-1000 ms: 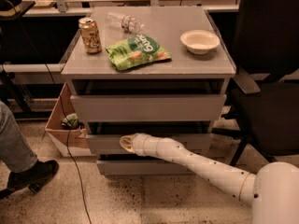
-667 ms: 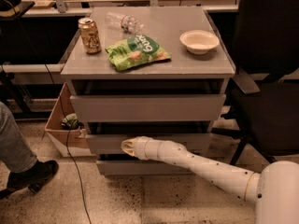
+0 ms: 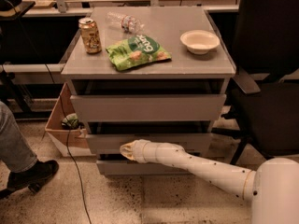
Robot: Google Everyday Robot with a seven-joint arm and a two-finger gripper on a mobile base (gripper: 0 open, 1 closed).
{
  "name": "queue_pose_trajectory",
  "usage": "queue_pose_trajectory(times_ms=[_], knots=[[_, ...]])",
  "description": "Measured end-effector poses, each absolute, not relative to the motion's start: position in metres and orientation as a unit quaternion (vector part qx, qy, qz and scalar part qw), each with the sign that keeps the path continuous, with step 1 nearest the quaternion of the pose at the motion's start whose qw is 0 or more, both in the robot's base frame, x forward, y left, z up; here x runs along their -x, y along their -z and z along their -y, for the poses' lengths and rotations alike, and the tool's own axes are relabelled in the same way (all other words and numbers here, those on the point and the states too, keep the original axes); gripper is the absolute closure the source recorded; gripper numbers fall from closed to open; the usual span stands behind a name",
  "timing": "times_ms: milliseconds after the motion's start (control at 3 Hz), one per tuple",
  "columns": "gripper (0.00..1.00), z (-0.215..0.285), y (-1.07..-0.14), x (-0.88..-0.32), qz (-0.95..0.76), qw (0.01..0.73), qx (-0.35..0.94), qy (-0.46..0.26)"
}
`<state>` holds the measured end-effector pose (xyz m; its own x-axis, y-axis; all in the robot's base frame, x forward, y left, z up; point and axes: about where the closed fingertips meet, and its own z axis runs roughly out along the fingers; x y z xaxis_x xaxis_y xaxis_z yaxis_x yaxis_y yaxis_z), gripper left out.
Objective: Close middle drawer
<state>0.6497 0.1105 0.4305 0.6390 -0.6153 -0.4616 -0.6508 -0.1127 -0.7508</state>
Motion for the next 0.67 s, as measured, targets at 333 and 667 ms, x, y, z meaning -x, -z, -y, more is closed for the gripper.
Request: queue_pose_trajectory(times_ms=[333, 667], knots=[[1.0, -0.114, -0.433, -0.657, -0.42, 0.518, 0.745, -0.013], [1.0, -0.117, -0.442, -0.667, -0.415, 0.528, 0.74, -0.004]])
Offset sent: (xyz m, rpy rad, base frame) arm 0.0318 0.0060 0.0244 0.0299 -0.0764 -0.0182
